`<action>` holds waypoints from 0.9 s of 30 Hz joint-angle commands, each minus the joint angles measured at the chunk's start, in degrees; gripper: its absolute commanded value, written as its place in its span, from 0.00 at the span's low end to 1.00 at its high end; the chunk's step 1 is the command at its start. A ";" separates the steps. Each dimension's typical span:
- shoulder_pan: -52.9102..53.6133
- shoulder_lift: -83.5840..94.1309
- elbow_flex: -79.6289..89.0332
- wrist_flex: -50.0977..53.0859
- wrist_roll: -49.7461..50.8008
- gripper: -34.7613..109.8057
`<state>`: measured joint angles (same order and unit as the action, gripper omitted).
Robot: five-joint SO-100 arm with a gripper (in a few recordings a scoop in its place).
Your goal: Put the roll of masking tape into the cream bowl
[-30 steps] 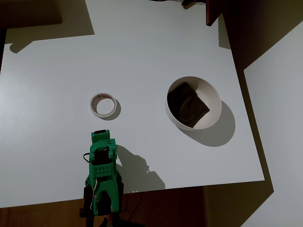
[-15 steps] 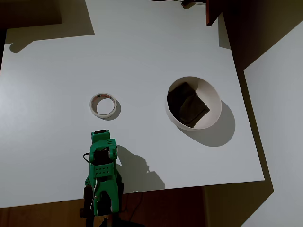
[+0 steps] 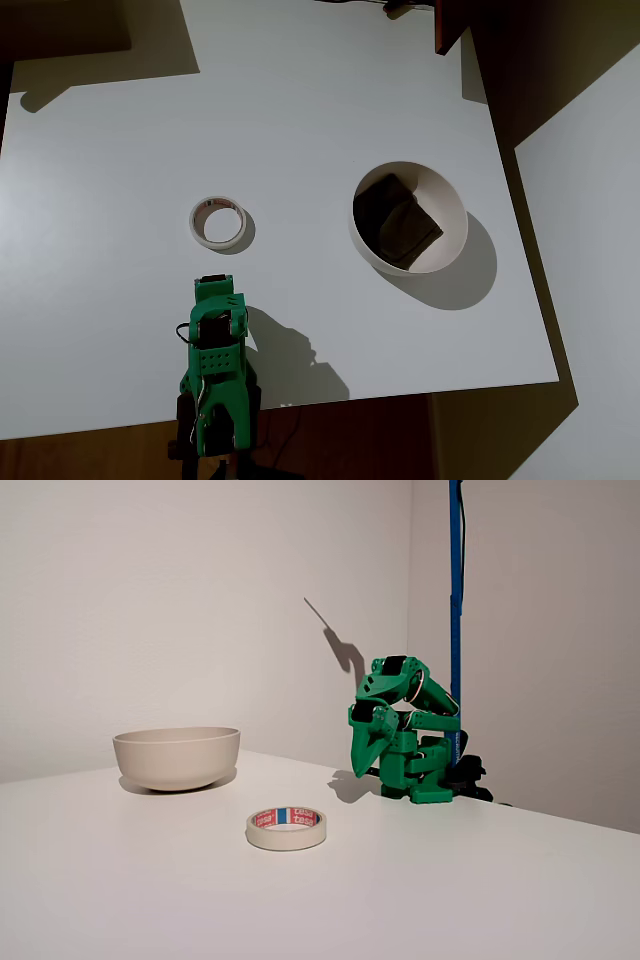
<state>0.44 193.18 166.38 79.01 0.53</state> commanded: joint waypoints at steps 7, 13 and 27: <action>3.69 -18.90 -15.47 -4.04 -2.11 0.18; 3.96 -39.64 -30.76 -2.90 -1.41 0.18; 5.98 -72.69 -46.05 -8.70 -0.79 0.34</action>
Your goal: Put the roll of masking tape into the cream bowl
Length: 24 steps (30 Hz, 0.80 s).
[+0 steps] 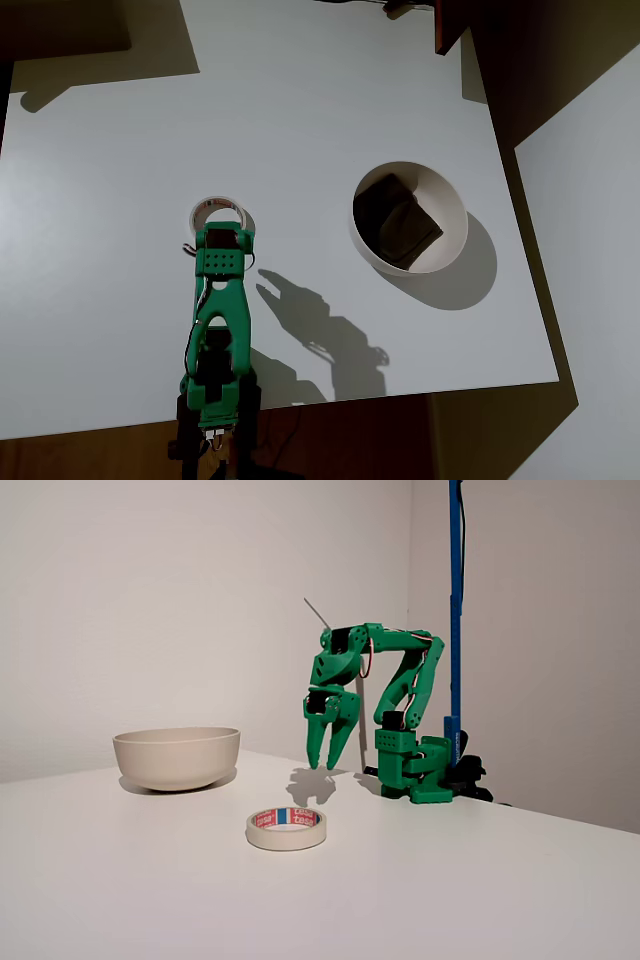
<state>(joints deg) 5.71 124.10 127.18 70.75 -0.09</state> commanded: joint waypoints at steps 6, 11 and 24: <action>0.18 -9.05 -9.93 -1.58 0.18 0.35; -0.44 -12.04 -9.93 -3.87 0.26 0.35; -0.88 -21.88 -9.93 -9.93 0.26 0.34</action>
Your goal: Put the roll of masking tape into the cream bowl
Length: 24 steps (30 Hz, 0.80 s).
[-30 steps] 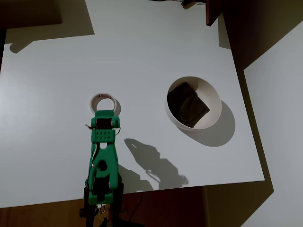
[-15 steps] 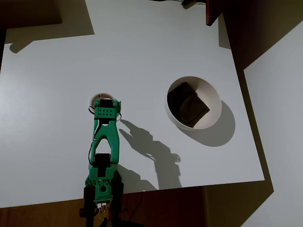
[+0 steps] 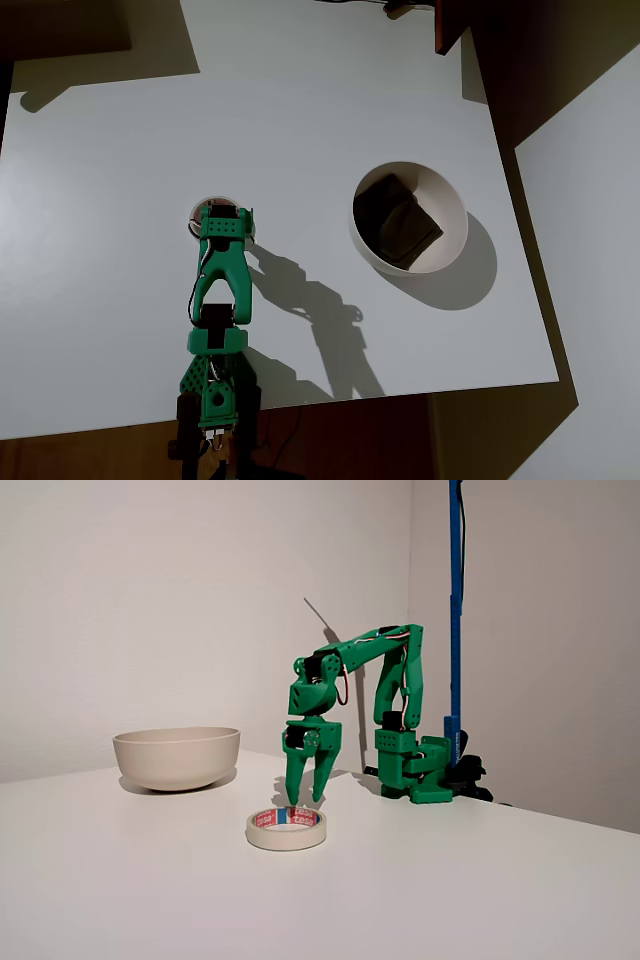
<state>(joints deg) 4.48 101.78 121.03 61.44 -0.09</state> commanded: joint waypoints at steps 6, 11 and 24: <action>-0.44 -2.55 -3.78 -1.67 0.62 0.34; -1.14 -5.10 -3.69 -3.08 0.88 0.34; -1.32 -6.59 -3.69 -4.66 1.05 0.18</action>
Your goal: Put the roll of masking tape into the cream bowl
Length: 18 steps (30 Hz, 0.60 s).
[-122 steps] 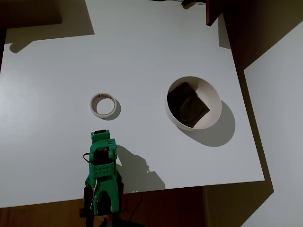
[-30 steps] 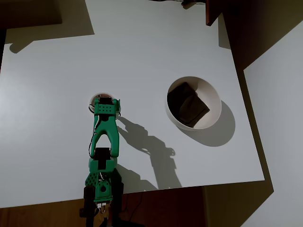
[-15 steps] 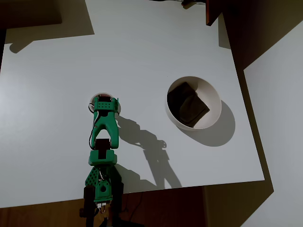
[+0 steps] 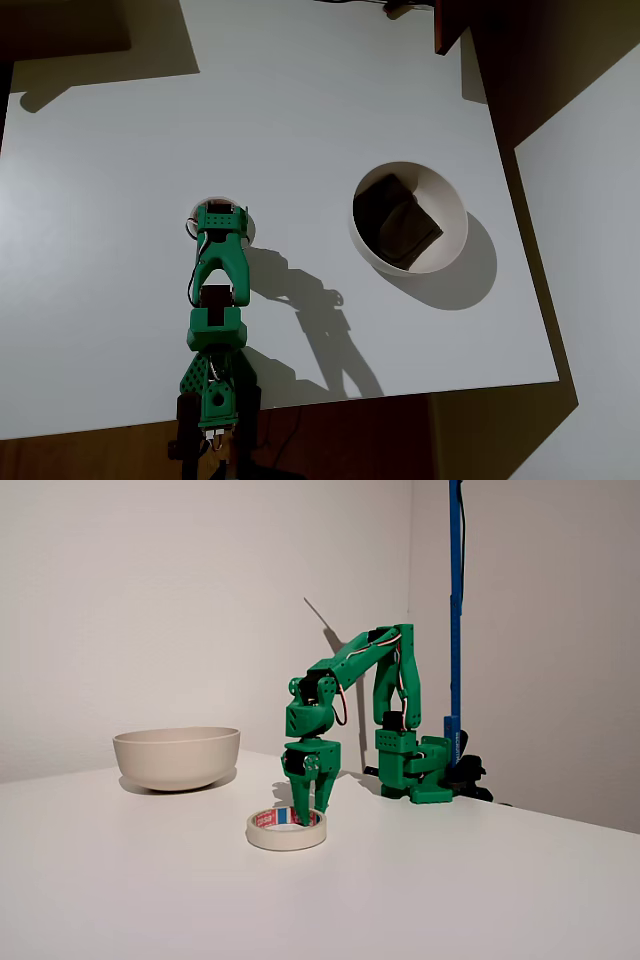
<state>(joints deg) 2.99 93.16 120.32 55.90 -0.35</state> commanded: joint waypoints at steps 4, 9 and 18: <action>0.09 2.11 -2.99 1.05 1.41 0.18; 0.00 7.47 -2.99 2.99 2.46 0.18; -2.02 34.80 -3.08 14.59 4.75 0.18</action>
<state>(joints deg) 1.32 112.06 120.32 66.09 3.16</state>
